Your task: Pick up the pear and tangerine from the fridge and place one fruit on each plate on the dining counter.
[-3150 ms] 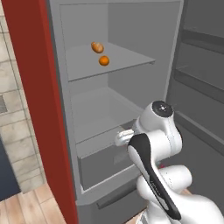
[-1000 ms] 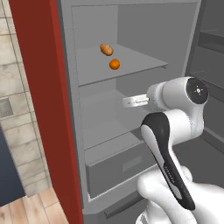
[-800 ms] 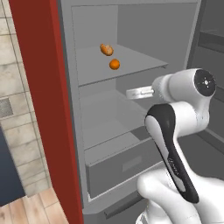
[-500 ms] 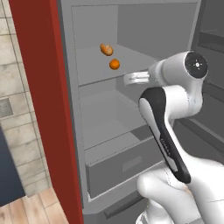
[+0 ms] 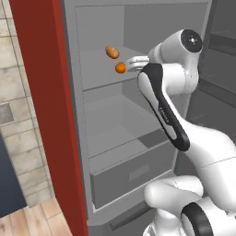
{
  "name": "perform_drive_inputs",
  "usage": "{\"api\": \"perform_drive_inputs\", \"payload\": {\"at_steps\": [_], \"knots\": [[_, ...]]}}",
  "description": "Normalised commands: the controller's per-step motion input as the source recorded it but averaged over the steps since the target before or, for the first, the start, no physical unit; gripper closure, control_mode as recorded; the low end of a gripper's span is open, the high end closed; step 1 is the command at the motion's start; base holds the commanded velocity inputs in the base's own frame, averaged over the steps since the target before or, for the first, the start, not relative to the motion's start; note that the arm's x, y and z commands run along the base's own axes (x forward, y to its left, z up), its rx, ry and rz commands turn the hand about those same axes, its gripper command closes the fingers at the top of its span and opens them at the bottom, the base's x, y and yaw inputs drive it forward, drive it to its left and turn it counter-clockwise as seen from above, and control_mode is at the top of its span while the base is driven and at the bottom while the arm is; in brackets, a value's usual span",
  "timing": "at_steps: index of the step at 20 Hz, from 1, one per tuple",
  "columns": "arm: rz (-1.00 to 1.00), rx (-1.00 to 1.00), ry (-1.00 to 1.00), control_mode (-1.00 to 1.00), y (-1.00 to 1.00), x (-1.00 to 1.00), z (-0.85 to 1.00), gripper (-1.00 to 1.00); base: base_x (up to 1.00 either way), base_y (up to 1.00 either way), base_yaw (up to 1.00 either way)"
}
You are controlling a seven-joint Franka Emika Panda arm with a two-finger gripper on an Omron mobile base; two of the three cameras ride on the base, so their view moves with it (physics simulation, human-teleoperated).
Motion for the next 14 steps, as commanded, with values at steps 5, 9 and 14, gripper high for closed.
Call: {"api": "perform_drive_inputs", "payload": {"at_steps": [5,9,14], "knots": [[0.13,-0.01,0.01,-1.0,0.01,0.71,-0.25,-1.0,0.0,0.0,0.0],[0.1,-0.01,0.0,-1.0,0.0,0.68,-0.3,-1.0,0.0,0.0,0.0],[0.06,0.0,0.06,-1.0,0.02,0.74,-0.12,-1.0,0.0,0.0,0.0]]}}
